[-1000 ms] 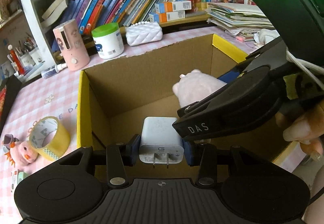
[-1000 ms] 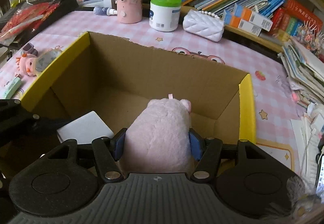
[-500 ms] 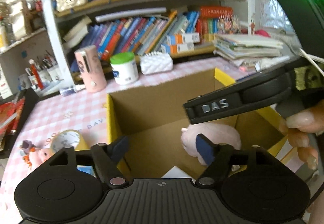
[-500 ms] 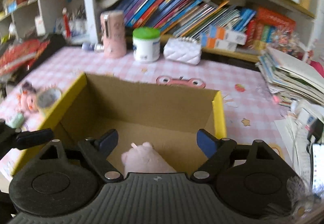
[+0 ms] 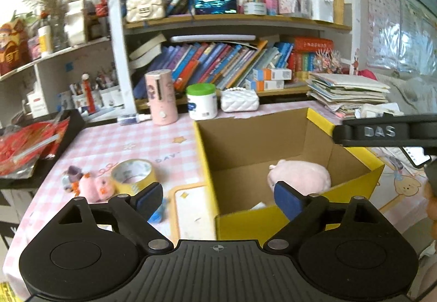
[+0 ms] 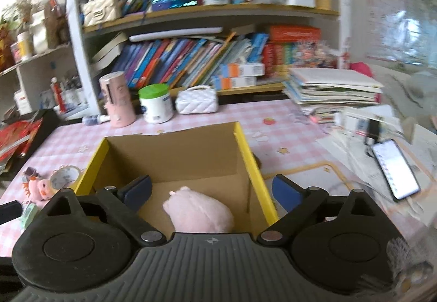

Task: Organize objects
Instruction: 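Withdraw both tools from the box back toward the table objects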

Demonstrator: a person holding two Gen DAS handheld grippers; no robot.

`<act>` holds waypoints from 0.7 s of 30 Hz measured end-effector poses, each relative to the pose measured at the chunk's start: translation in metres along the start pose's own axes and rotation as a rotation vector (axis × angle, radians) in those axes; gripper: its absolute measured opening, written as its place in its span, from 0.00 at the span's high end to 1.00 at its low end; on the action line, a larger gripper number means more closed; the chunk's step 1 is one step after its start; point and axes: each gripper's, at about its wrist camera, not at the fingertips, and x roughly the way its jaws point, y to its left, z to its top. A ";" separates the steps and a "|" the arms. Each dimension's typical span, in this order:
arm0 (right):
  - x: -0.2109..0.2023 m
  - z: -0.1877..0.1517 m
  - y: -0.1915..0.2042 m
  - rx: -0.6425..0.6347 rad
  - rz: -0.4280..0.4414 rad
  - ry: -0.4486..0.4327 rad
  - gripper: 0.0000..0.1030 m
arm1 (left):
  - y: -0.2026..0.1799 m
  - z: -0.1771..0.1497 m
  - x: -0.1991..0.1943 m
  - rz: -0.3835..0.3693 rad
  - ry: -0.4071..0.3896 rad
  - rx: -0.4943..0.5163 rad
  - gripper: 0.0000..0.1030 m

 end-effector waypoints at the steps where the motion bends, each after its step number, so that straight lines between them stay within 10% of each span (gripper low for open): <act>1: -0.007 -0.005 0.001 0.005 -0.014 -0.009 0.05 | 0.003 -0.004 -0.004 0.002 -0.004 -0.003 0.08; 21: -0.067 -0.098 0.070 -0.044 -0.119 0.141 0.03 | 0.056 -0.074 -0.055 0.039 0.112 -0.013 0.07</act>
